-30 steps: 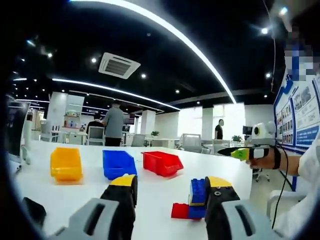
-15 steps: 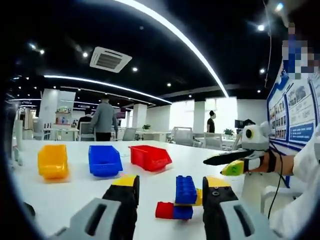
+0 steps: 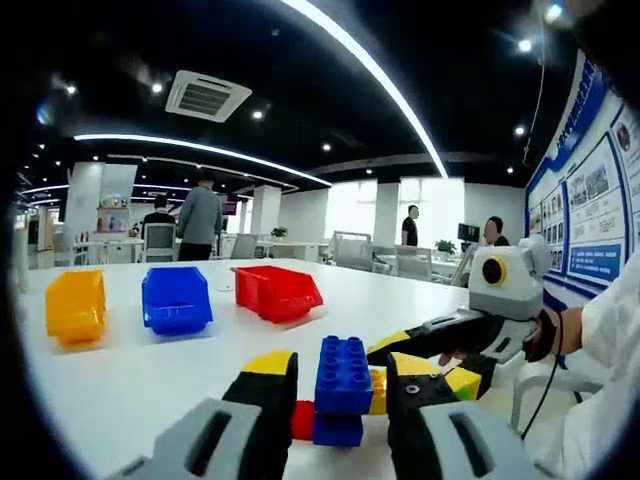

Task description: Take apart the toy blocks one by one and place each separated block into its matching bin, sorting the blocks by their type until all the connected pieces are disassembled and separated into the correct bins

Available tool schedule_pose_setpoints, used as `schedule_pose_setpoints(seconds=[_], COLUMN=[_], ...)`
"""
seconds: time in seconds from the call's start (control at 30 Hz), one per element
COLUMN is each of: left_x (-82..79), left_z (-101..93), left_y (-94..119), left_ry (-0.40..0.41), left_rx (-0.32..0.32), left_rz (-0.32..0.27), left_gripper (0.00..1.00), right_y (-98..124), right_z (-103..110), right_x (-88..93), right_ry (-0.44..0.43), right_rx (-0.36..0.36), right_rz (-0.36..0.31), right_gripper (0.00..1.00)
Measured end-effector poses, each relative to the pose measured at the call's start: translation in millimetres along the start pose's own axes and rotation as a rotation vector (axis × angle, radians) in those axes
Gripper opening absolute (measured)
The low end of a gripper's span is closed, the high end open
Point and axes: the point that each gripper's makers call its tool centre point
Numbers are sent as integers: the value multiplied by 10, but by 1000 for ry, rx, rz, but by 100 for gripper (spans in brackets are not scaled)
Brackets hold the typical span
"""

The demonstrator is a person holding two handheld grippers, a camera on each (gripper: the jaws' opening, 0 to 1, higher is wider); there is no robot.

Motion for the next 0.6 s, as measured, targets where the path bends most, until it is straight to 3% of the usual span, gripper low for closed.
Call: schedule_pose_setpoints(seconds=[0.17, 0.33, 0.6], left_x=[111, 106, 98], left_z=[2, 9, 55], left_y=[-45, -39, -53], left_ry=[-9, -6, 161], left_rx=[-7, -18, -21], left_rz=[31, 45, 42], left_gripper=[26, 25, 25], right_y=[-33, -24, -26], right_z=[27, -8, -60], right_x=[92, 90, 48], right_ry=[73, 108, 153], right_rx=[12, 29, 54], right_rz=[17, 13, 1], right_gripper=[26, 25, 24])
Point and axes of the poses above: the point that each gripper's makers call its tool centre point, and the gripper's own axes: y roughly backward along the fingers, z roughly to its left, x roughly out of its underside, and after that the axes turned 13 degrees about x, right-handed
